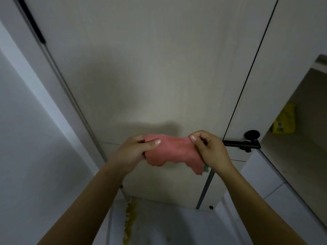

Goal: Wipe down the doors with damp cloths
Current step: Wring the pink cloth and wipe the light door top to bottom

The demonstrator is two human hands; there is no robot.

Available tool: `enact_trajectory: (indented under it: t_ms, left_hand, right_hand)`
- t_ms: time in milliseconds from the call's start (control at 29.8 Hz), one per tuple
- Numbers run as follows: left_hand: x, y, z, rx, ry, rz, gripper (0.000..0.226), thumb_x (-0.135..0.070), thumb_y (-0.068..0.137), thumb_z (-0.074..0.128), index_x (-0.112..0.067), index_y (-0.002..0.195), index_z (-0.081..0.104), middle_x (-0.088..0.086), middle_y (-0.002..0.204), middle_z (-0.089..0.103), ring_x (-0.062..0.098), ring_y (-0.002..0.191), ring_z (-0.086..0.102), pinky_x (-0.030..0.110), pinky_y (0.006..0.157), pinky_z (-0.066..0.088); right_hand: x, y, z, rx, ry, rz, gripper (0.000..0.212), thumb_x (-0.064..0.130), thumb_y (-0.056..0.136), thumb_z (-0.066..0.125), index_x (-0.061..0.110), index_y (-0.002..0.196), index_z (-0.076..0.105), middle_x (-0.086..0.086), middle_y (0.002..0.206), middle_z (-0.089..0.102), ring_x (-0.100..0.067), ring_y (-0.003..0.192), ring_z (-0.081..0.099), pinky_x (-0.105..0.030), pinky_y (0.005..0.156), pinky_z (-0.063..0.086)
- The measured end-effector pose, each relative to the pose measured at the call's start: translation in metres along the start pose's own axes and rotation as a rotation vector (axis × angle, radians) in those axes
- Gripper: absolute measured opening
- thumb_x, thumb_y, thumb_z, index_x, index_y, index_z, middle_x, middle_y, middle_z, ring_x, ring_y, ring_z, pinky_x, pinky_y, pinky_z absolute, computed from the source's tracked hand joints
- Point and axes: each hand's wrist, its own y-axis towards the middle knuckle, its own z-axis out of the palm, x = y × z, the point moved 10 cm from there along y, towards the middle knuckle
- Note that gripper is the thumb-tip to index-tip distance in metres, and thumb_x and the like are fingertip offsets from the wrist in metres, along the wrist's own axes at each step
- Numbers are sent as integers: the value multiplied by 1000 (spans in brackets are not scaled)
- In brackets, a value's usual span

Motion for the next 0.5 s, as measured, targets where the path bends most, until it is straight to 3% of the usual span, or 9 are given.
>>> enact_trajectory:
  t_ms: [101,168,235,302,403,504]
  left_hand:
    - [-23,24,-10,25,-52,11,29,-20,67,69,-7,93,71,11,88,74,18,79,71,26,63,56]
    - [-37,38,-13,41,-61,19,32,-24,66,69,-7,93,71,11,88,73,17,78,70,26,63,56]
    - [-55,52,-15,41,-63,56,38,-27,69,69,-3,99,70,15,93,72,19,80,69,27,64,55]
    - [-82,64,-15,19,-27,152,42,-25,74,67,3,105,67,23,99,68,27,85,65,34,70,53]
    - [-138,76,-17,-91,144,374,10,-22,82,67,-15,85,72,3,81,71,15,76,63,30,69,49]
    - [-204,83,-12,-225,445,605,14,-27,86,68,-26,72,71,-15,65,66,-2,61,58,14,59,44]
  right_hand:
    - [12,22,5,58,120,37,4,20,85,68,17,86,70,2,80,67,-2,71,60,-15,67,49]
    - [22,36,5,76,199,50,5,16,78,74,16,82,71,-6,77,66,-6,69,60,-18,63,50]
    - [32,55,-1,54,177,30,4,15,79,74,16,77,71,-14,75,66,-8,62,58,-18,56,48]
    - [41,74,-10,19,95,-14,10,17,84,69,18,74,69,-10,70,66,-5,55,55,-18,52,46]
    - [56,103,-25,-67,20,-102,18,19,88,64,24,71,64,0,66,64,-6,56,55,-24,58,47]
    - [73,128,-39,-216,-25,-208,18,21,90,61,26,73,61,10,67,64,-2,61,58,-23,60,47]
